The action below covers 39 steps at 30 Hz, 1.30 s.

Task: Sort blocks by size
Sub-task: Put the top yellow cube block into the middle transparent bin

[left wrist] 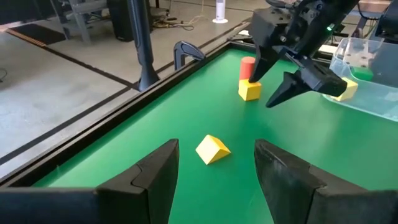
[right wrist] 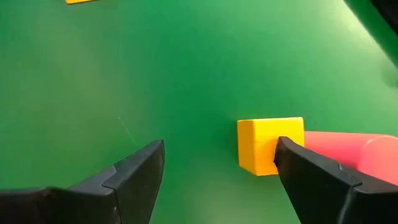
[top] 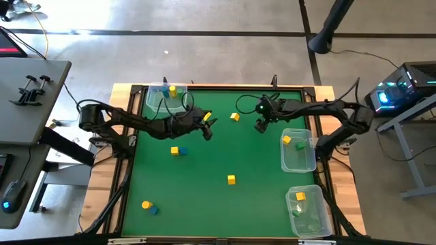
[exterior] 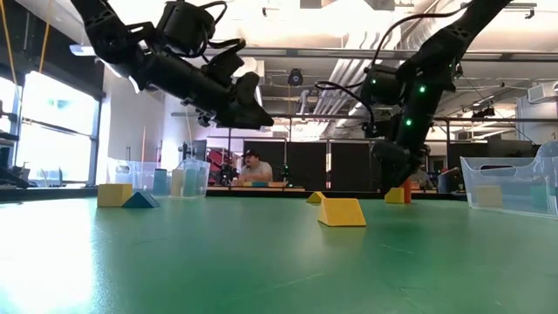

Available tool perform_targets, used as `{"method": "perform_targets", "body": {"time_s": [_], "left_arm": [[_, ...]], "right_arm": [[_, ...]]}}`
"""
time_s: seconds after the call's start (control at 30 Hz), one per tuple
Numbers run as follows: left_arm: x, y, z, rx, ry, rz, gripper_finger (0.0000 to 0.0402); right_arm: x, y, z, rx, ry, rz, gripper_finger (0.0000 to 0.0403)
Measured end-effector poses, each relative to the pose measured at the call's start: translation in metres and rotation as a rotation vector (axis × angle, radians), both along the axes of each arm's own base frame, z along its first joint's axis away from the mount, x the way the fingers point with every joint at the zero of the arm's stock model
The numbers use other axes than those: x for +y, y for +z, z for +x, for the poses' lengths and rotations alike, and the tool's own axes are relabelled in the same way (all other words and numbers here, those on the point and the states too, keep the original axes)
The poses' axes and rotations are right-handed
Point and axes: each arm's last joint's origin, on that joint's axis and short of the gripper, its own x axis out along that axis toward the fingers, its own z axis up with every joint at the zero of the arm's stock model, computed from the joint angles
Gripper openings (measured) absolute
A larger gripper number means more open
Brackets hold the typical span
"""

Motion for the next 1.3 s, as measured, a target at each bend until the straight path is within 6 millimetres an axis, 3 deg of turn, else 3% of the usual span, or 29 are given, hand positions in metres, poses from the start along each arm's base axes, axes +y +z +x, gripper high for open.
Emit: {"method": "perform_targets", "body": {"time_s": [0.27,0.47,0.7,0.93,1.3], "left_arm": [[0.0,0.001,0.0,-0.012,-0.001,0.003,0.0192],[0.0,0.001,0.0,-0.017,0.001,-0.003,0.0192],[-0.001,0.001,0.001,-0.021,-0.008,-0.013,0.0192],[-0.001,0.001,0.001,-0.021,-0.008,-0.013,0.0192],[-0.001,0.001,0.001,-0.021,-0.009,-0.013,0.0192]], "right_arm": [[0.02,0.013,0.008,-0.176,0.192,0.197,0.0295],[0.034,0.028,0.01,-0.198,0.311,0.106,0.0295],[0.036,0.014,0.001,-0.065,0.333,-0.003,0.0295],[0.034,0.004,0.001,-0.164,0.386,-0.032,0.0292],[0.033,-0.006,0.003,-0.112,0.454,-0.034,0.0228]]}}
